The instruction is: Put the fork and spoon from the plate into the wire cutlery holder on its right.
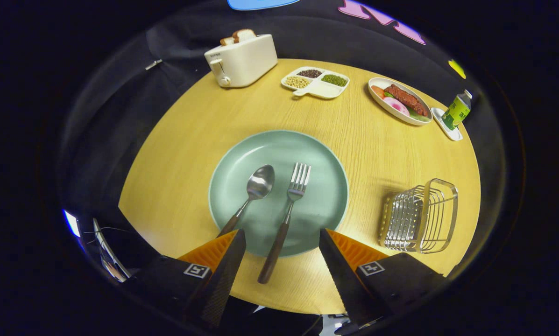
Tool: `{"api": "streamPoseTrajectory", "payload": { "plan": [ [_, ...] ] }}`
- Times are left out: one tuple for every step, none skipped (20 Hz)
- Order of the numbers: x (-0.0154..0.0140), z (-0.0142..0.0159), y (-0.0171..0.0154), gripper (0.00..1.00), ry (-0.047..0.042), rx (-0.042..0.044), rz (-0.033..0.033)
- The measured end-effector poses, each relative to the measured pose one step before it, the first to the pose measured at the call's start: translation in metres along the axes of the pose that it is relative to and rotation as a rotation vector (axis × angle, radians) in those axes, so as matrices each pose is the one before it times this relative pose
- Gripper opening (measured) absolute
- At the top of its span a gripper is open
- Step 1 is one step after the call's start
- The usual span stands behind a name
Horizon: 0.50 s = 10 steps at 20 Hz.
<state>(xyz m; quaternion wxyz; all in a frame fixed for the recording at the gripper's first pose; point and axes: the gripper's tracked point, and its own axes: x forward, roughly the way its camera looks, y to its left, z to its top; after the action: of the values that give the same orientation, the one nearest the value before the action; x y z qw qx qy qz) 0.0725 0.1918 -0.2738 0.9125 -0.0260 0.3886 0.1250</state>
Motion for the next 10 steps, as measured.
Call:
{"api": "streamPoseTrajectory", "payload": {
  "plan": [
    [0.00720,-0.00349,0.00144,0.99,0.02149,0.00558,-0.00453],
    [0.00668,-0.00176,0.00036,0.99,0.01716,0.00879,-0.00870],
    [0.00737,0.00144,0.00092,0.98,0.00815,0.01284,-0.00537],
    [0.00528,-0.00006,-0.00113,0.97,0.01253,0.01703,-0.01400],
    [0.00593,0.00029,-0.00115,0.87,0.00992,0.01918,-0.01299],
    [0.00338,-0.00047,-0.00181,0.77,0.00684,0.01928,-0.01671],
    [0.00370,0.00081,-0.00348,0.57,0.00377,0.02226,-0.02648],
    [0.00104,-0.00005,-0.00506,0.38,0.00404,0.01745,-0.02557],
    [0.00049,0.00040,-0.00353,0.18,0.01365,0.00219,-0.01814],
    [0.00654,-0.00150,-0.00283,0.18,-0.00305,-0.00196,-0.02094]
  ]
}}
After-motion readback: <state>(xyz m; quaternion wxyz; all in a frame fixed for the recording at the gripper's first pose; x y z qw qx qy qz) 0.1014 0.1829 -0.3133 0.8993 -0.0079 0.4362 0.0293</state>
